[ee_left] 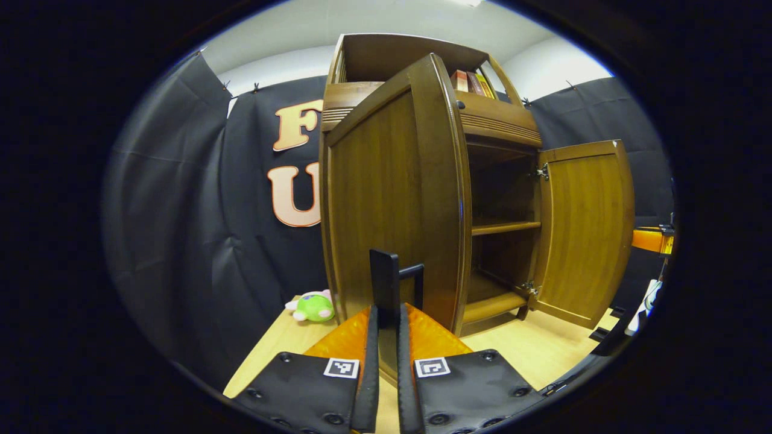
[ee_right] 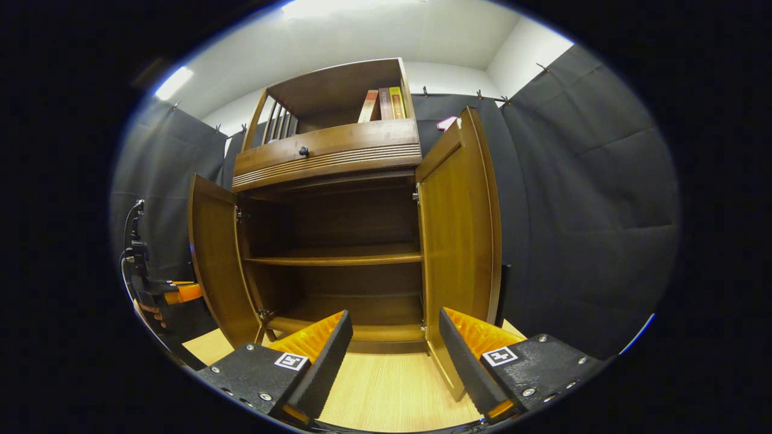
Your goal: Open the right door of the double-door shoe cabinet with the right hand, and open the left door with the left hand.
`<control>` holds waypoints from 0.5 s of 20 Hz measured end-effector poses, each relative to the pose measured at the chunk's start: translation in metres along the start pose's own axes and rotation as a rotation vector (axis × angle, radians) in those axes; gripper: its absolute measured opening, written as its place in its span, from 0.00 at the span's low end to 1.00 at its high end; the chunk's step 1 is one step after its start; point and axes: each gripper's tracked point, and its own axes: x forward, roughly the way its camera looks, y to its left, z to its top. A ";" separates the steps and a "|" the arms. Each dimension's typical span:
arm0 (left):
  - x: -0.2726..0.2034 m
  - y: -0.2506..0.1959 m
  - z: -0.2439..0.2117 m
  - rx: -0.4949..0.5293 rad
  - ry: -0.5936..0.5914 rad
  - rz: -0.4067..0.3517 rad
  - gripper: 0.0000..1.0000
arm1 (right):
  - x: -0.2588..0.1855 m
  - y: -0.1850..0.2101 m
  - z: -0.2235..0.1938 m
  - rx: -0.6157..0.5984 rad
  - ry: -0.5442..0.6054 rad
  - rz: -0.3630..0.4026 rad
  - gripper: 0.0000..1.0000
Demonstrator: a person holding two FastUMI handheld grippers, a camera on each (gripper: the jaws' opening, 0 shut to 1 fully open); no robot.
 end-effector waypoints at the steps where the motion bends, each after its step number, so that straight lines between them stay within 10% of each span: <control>1: -0.004 0.006 0.000 0.004 0.001 0.009 0.15 | 0.001 0.002 0.000 0.003 0.001 0.005 0.90; 5: -0.012 0.029 0.000 -0.028 0.001 0.049 0.10 | 0.002 0.010 -0.002 0.010 0.003 0.024 1.00; 8: -0.017 0.042 -0.002 -0.022 -0.001 0.061 0.10 | 0.004 0.017 -0.003 0.009 0.005 0.038 0.79; 10: -0.018 0.050 -0.002 -0.038 -0.005 0.058 0.10 | 0.006 0.019 -0.004 0.004 0.008 0.043 1.00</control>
